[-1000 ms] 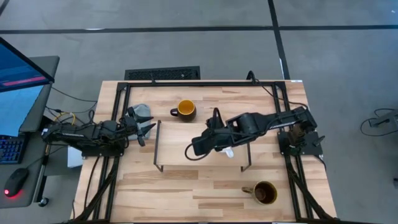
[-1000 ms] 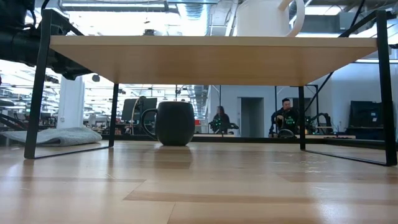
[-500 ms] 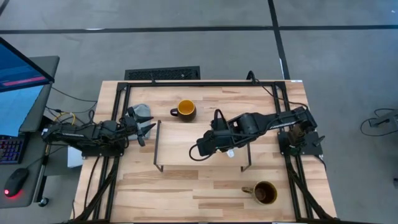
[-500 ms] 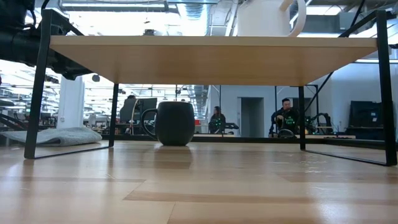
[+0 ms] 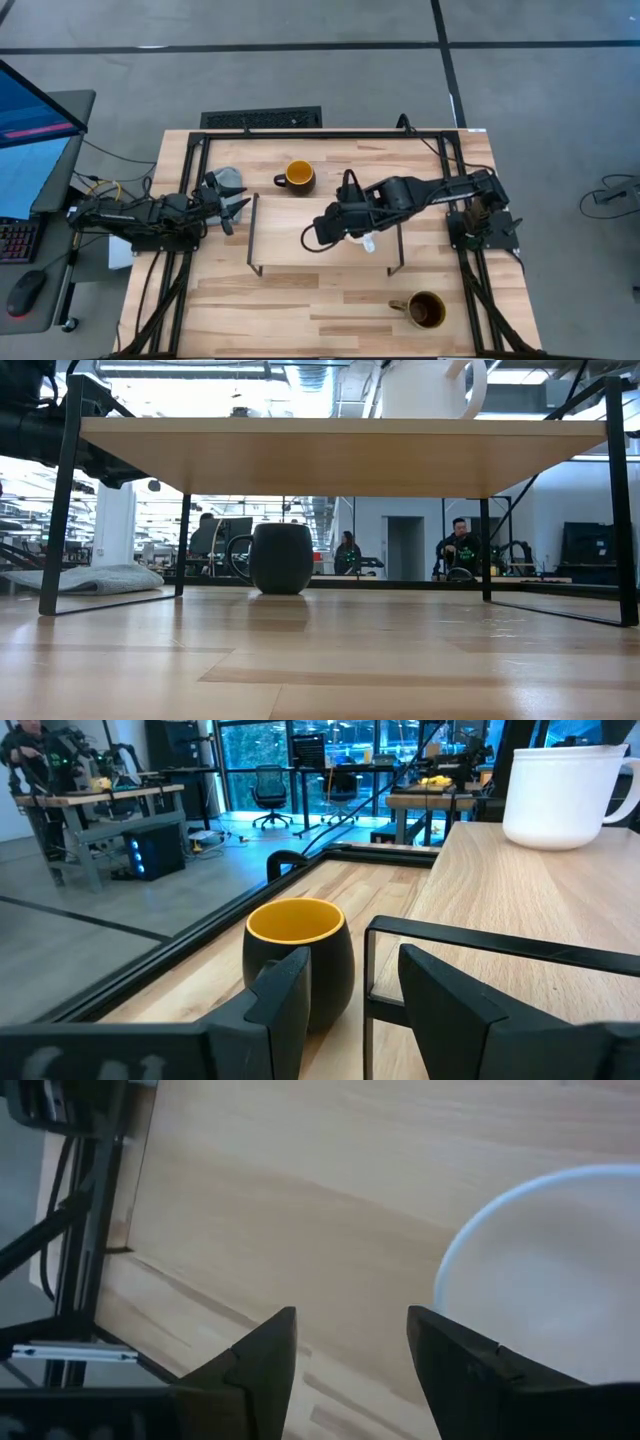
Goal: Stack small to large cups/mugs on shelf
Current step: Put the white mug on the shelf
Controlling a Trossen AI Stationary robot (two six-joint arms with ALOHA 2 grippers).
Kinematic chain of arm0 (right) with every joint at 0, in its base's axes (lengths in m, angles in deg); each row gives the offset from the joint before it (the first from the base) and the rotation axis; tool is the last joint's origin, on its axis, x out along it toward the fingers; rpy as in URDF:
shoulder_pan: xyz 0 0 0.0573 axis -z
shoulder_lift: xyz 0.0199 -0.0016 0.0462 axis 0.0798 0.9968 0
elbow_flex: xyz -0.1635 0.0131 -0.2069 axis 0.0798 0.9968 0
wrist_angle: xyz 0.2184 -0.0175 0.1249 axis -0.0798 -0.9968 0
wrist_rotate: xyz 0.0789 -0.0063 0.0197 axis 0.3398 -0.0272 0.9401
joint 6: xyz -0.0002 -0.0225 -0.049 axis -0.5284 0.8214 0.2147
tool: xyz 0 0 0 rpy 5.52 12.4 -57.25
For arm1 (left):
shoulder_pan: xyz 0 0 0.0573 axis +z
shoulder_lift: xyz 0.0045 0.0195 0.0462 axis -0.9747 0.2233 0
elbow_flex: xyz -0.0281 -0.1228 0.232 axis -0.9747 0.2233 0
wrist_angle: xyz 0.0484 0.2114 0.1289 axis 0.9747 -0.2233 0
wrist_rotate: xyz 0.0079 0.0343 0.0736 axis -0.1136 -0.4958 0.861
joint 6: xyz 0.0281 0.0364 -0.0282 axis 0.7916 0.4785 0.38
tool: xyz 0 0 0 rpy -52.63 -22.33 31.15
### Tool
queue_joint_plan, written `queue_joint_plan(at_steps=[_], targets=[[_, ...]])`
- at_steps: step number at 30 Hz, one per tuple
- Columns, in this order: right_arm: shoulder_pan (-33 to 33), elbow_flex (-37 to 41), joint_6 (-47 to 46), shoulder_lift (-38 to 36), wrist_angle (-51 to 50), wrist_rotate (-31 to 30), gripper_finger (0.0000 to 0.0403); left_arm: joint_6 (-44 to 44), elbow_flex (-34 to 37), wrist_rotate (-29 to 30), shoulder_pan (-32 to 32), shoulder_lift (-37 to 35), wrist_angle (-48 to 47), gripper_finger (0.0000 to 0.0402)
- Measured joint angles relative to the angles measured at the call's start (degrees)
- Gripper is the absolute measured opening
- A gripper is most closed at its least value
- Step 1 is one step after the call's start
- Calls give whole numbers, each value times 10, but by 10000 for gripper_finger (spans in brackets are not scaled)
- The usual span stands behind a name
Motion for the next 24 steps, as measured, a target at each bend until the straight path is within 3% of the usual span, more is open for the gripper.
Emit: queue_joint_plan(at_steps=[24], targets=[[36,0,16,-1,-49,-7,214,0,0,0,0,0,0,146]])
